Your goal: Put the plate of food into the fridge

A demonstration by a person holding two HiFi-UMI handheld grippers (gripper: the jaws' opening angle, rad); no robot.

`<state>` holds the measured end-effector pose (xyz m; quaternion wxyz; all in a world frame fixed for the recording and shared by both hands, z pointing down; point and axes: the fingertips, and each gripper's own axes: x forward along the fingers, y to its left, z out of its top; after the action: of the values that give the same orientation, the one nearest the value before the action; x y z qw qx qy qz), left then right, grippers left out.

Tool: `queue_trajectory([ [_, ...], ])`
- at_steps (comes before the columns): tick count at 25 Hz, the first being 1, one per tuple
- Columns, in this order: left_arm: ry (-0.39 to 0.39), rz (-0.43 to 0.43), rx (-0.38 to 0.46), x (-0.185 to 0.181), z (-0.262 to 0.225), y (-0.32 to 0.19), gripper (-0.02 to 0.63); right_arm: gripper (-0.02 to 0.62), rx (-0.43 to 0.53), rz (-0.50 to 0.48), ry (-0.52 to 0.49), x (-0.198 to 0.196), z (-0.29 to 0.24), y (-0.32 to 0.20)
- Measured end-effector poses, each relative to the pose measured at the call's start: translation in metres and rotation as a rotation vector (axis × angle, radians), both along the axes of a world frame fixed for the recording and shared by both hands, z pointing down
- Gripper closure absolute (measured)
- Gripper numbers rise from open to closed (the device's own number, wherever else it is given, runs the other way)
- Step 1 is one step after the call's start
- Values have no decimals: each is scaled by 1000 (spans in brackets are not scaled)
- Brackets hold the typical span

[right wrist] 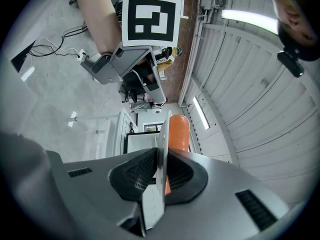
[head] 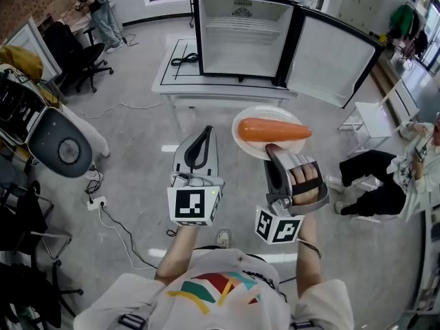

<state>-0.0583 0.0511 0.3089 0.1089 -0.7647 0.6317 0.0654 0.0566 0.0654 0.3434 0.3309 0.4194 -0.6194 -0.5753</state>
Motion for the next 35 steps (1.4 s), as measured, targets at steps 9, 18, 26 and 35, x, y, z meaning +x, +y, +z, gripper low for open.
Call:
queue_trajectory([
  [9, 9, 28, -14, -20, 7, -45, 600, 555, -22, 33, 25, -16, 8, -43],
  [18, -14, 15, -18, -24, 8, -73, 600, 555, -28, 28, 31, -22, 10, -76],
  [26, -12, -22, 5, -36, 3, -125, 600, 555, -9, -7, 33, -33, 9, -133],
  [35, -29, -55, 14, -41, -6, -200, 600, 555, -4, -23, 30, -34, 2, -214],
])
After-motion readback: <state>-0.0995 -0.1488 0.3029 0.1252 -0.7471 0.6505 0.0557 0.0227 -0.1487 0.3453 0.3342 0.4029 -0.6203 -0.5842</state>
